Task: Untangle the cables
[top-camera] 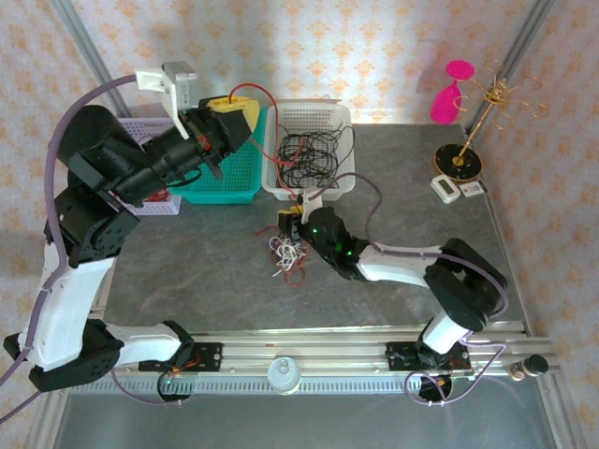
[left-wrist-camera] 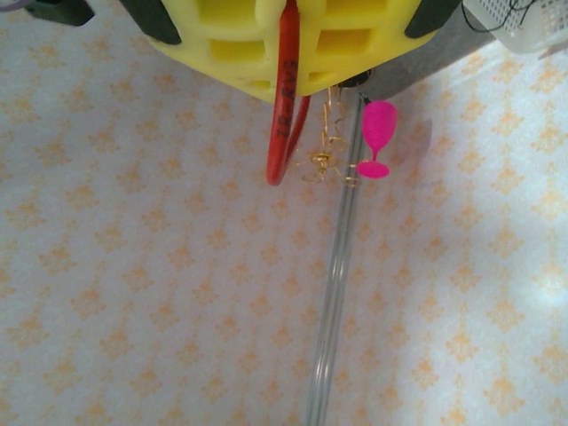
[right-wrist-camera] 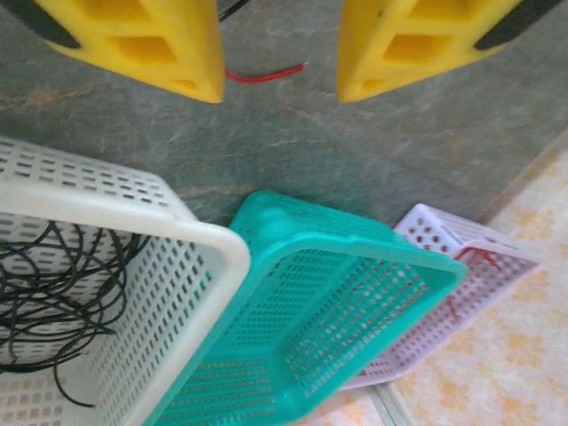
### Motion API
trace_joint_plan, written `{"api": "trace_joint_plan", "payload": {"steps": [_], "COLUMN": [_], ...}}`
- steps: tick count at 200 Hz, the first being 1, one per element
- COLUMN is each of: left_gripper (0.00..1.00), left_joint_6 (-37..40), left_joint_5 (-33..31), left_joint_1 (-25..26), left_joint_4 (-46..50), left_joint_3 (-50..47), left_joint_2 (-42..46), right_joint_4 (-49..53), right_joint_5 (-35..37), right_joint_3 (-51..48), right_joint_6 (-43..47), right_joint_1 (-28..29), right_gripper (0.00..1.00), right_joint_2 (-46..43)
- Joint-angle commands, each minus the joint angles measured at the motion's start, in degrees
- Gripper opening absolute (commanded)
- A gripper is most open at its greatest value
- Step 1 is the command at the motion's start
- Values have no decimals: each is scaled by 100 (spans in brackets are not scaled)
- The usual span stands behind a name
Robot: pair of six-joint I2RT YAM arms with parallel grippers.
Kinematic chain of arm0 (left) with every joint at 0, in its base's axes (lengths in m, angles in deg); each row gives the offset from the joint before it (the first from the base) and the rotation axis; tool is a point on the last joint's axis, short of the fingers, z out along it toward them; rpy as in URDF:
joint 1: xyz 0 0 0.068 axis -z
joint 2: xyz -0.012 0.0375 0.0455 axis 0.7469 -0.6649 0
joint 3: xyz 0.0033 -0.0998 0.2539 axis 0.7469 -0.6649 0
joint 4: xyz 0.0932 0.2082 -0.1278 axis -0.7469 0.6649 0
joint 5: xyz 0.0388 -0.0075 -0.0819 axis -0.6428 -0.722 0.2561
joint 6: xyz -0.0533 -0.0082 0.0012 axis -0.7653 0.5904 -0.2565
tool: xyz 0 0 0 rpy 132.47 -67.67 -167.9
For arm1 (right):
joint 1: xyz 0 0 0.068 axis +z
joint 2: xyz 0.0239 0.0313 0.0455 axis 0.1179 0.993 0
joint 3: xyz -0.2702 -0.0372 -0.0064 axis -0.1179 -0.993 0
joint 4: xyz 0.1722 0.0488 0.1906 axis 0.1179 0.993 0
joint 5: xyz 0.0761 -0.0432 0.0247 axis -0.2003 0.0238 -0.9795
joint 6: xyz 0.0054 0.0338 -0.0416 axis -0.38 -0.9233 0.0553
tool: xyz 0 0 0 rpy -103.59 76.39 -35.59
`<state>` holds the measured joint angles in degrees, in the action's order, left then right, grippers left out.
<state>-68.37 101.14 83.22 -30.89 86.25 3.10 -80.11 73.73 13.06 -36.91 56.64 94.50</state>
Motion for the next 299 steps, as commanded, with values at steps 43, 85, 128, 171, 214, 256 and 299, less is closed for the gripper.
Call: {"api": "trace_joint_plan", "payload": {"steps": [43,85,128,171,214,256,299], "left_gripper": [0,0,0,0,0,0,49], "left_joint_6": [410,828,918,691,144,-863,-1808], "left_joint_5": [-603,-1685,-2360,-3030,-4335,-5410,-5916], "left_joint_1": [17,24,17,20,18,17,17], "left_joint_4": [-111,-229,-198,25,521,1345,2061], "left_joint_3": [669,709,-179,-1913,-3829,-5086,-5689], "left_joint_2": [-53,7,487,1483,2717,3340,3000], "right_joint_4": [-777,117,1151,2092,2524,2969,3250], "right_joint_5": [379,786,1361,1656,1790,1699,1189], "right_joint_3": [-699,-592,-409,212,898,1768,1958], "right_joint_6": [-723,-397,172,774,1093,1345,1191], "right_joint_1": [-350,-405,-416,-416,-415,-425,-425], "right_gripper": [23,11,5,0,0,0,0], "right_joint_2": [311,-354,-1439,-2131,-2248,-2108,-2029]}}
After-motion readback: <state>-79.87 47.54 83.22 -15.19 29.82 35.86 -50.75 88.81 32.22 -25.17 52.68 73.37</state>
